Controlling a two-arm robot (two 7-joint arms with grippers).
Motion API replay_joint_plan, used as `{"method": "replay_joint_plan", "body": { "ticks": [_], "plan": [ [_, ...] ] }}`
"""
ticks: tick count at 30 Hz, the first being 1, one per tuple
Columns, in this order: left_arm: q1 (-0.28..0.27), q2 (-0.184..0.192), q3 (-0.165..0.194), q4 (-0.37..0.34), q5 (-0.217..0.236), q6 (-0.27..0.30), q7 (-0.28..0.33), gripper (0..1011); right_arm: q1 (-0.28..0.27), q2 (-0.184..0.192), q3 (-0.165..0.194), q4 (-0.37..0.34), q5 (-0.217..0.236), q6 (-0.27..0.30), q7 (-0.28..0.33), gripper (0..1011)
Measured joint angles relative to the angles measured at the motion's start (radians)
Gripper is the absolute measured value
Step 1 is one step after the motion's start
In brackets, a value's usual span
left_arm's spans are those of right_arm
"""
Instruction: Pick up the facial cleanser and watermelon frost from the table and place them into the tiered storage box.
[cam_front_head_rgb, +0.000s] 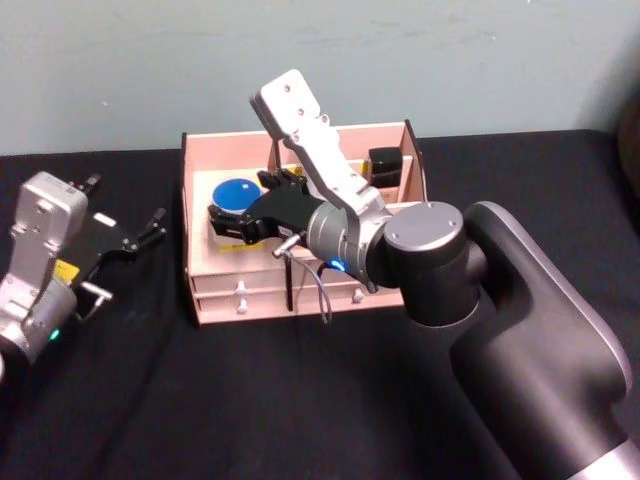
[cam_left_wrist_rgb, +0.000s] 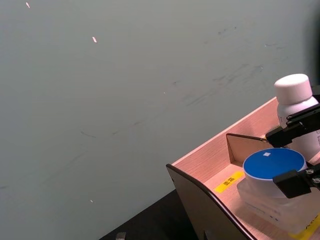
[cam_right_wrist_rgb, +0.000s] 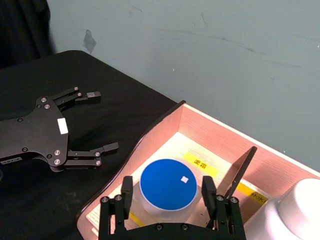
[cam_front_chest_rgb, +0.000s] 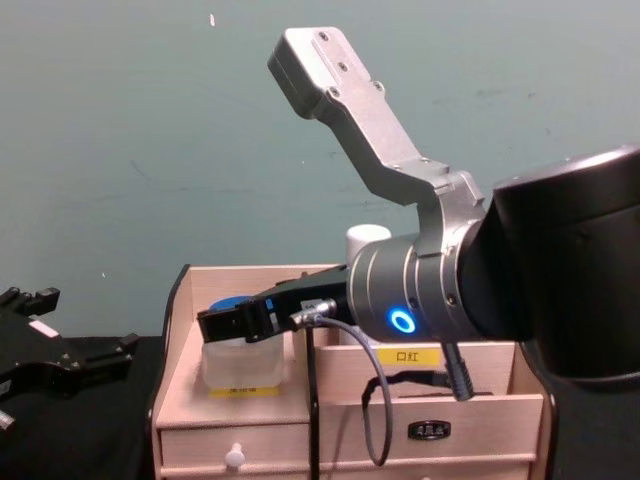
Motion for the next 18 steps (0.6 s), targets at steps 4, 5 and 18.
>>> {"method": "replay_joint_plan", "body": {
  "ticks": [4,5,18],
  "plan": [
    [0.0,0.0,0.0,0.0,0.0,0.0,0.0,1009,-0.002,0.001,0.0,-0.002,0.0,-0.001,0.0,944],
    [0.0,0.0,0.0,0.0,0.0,0.0,0.0,1010,-0.002,0.001,0.0,-0.002,0.0,-0.001,0.0,960],
    [0.0,0.0,0.0,0.0,0.0,0.0,0.0,1010,-0.072,0.052,0.016,-0.164,0.0,-0.054,-0.001,1002]
  ]
}}
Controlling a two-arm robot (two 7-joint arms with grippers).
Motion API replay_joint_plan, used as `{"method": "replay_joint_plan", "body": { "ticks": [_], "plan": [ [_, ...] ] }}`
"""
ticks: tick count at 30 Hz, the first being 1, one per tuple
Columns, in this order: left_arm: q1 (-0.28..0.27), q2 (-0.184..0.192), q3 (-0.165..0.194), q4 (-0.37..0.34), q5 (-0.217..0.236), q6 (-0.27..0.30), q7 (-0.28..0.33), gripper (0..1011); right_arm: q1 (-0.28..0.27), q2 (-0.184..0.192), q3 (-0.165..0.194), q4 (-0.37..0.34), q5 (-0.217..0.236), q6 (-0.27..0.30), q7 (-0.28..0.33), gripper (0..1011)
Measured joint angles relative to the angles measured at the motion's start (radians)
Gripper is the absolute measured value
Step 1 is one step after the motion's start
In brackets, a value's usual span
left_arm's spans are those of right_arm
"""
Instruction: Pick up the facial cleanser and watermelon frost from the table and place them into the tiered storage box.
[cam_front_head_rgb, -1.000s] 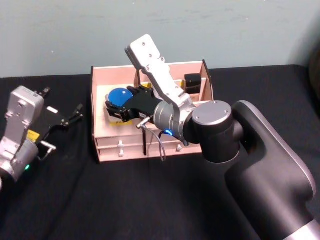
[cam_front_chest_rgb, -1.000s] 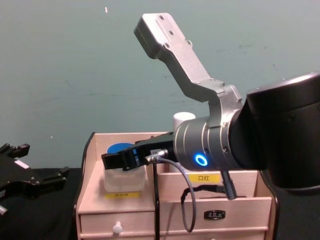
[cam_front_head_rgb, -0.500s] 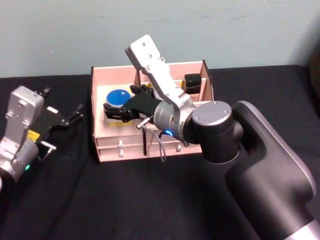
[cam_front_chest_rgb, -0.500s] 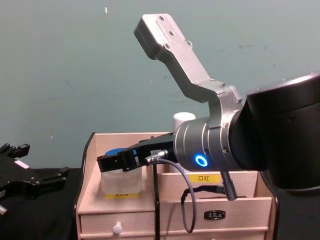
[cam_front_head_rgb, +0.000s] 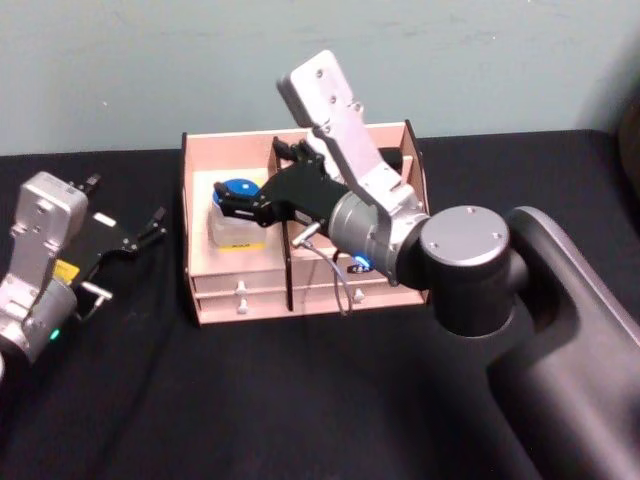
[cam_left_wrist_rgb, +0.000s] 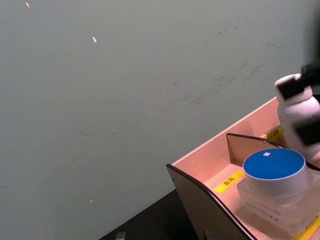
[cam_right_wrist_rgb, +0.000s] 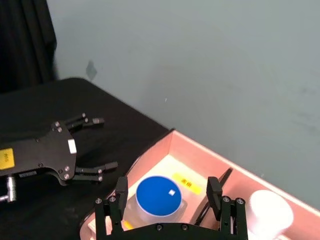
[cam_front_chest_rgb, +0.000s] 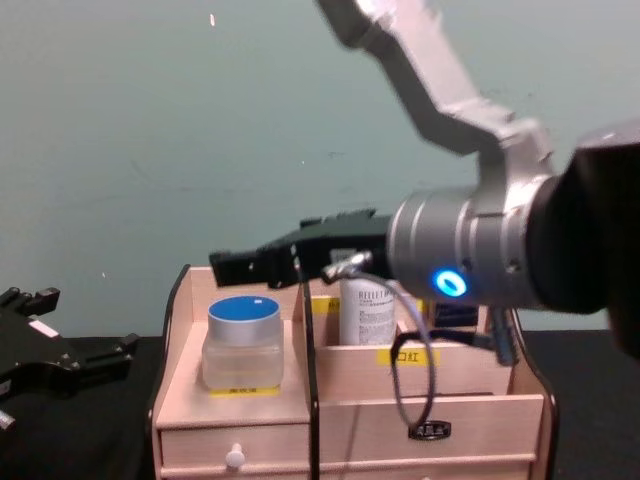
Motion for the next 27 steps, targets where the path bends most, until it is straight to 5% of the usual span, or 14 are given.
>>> {"method": "replay_joint_plan", "body": {
  "ticks": [13,27],
  "plan": [
    [0.0,0.0,0.0,0.0,0.0,0.0,0.0,1010,-0.133,0.067,0.094,-0.184,0.031,-0.135,-0.061,1002],
    [0.0,0.0,0.0,0.0,0.0,0.0,0.0,1010,-0.185,0.116,0.224,-0.164,-0.034,-0.235,-0.173,1002]
  ]
}}
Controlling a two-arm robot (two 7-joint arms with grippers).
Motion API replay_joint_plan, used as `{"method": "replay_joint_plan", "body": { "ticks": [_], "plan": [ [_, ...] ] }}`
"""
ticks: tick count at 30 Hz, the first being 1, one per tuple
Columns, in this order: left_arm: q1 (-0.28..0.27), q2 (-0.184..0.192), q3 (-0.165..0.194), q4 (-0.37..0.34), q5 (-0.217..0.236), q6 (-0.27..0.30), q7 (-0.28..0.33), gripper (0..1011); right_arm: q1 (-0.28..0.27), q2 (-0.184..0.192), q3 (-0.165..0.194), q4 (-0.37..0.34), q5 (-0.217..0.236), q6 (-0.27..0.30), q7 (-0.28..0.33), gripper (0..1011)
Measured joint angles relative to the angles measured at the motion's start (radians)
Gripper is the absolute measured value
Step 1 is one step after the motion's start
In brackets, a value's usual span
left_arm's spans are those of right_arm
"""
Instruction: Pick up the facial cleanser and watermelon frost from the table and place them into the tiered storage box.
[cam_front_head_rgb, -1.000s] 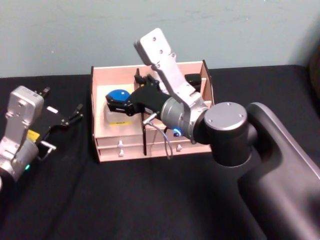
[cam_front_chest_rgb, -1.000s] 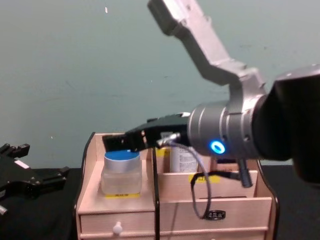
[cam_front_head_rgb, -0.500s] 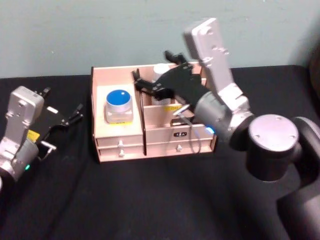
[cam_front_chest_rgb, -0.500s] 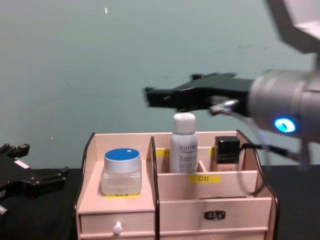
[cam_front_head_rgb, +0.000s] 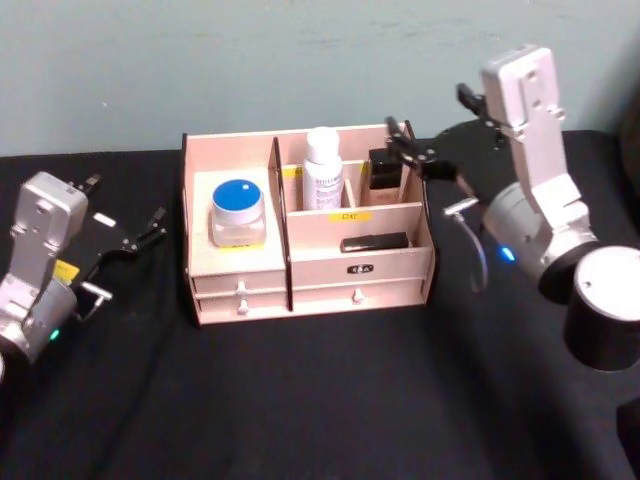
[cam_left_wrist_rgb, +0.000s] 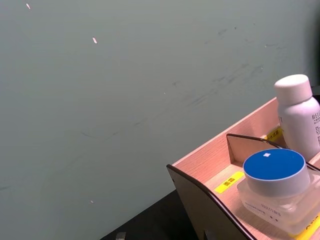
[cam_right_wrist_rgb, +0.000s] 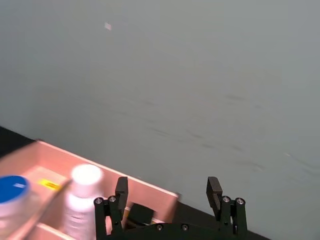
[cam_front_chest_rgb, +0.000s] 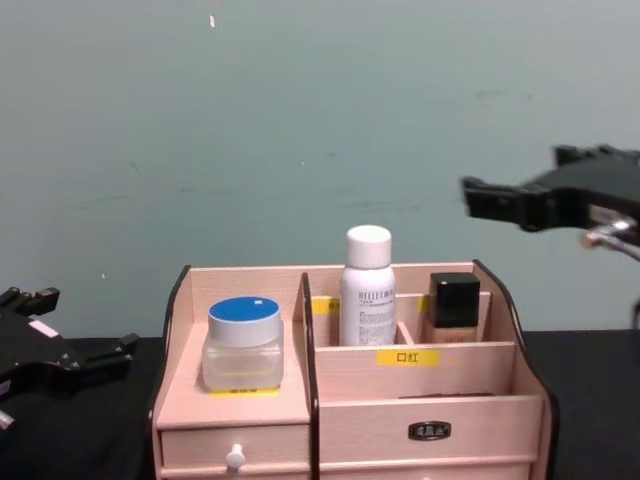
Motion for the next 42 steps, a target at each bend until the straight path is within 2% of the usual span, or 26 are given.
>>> {"method": "replay_joint_plan", "body": {
  "ticks": [9,13,22,42],
  "plan": [
    [0.0,0.0,0.0,0.0,0.0,0.0,0.0,1010,0.01,-0.007,0.077,0.088,-0.026,-0.019,-0.038,1002],
    [0.0,0.0,0.0,0.0,0.0,0.0,0.0,1010,0.021,-0.013,0.092,0.134,-0.027,-0.021,-0.036,1002],
    [0.0,0.0,0.0,0.0,0.0,0.0,0.0,1010,0.037,-0.027,0.099,0.216,-0.038,-0.022,-0.022,1003],
    [0.0,0.0,0.0,0.0,0.0,0.0,0.0,1010,0.036,-0.025,0.098,0.206,-0.036,-0.021,-0.02,1002]
  ]
}}
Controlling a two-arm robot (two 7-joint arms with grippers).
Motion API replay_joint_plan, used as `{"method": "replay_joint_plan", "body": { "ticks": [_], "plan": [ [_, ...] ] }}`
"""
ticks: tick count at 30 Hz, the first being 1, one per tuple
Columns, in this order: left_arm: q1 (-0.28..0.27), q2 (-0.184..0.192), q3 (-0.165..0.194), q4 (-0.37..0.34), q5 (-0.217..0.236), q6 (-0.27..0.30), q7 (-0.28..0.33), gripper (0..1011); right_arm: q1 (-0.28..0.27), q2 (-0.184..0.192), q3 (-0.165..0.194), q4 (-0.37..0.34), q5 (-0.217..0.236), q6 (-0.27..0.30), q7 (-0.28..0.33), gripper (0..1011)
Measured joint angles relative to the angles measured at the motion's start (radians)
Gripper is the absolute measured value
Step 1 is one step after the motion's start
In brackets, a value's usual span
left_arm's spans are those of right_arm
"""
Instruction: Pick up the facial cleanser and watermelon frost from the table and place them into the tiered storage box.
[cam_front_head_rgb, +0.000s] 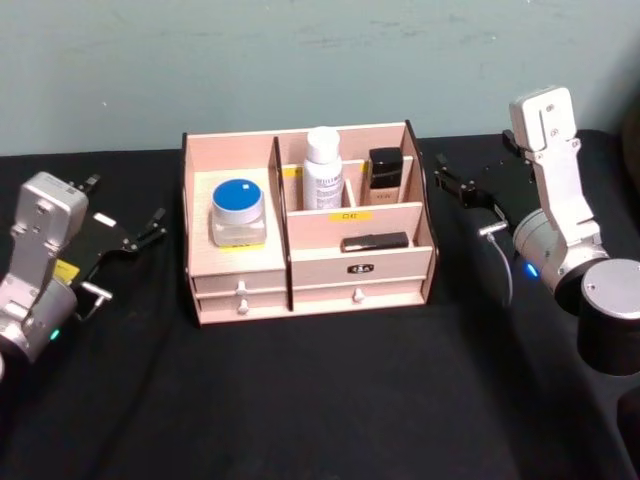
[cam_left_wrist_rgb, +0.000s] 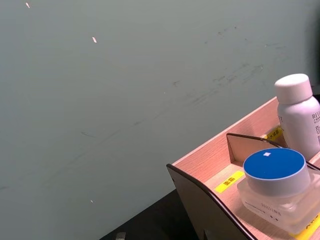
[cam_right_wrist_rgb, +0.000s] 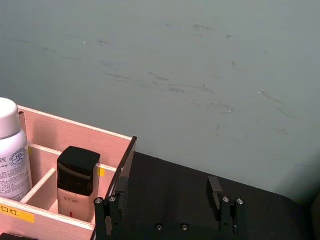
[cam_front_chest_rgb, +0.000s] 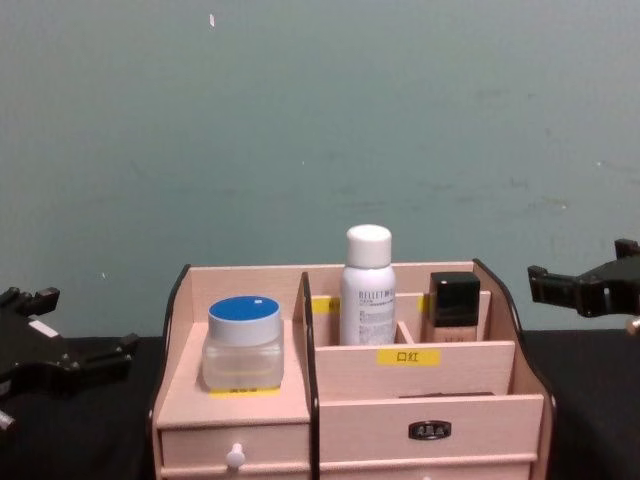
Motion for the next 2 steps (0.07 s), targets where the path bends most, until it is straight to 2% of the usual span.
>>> {"method": "replay_joint_plan", "body": {
  "ticks": [2],
  "plan": [
    [0.0,0.0,0.0,0.0,0.0,0.0,0.0,1009,0.0,0.0,0.0,-0.001,0.0,0.0,0.0,1002]
  ]
}}
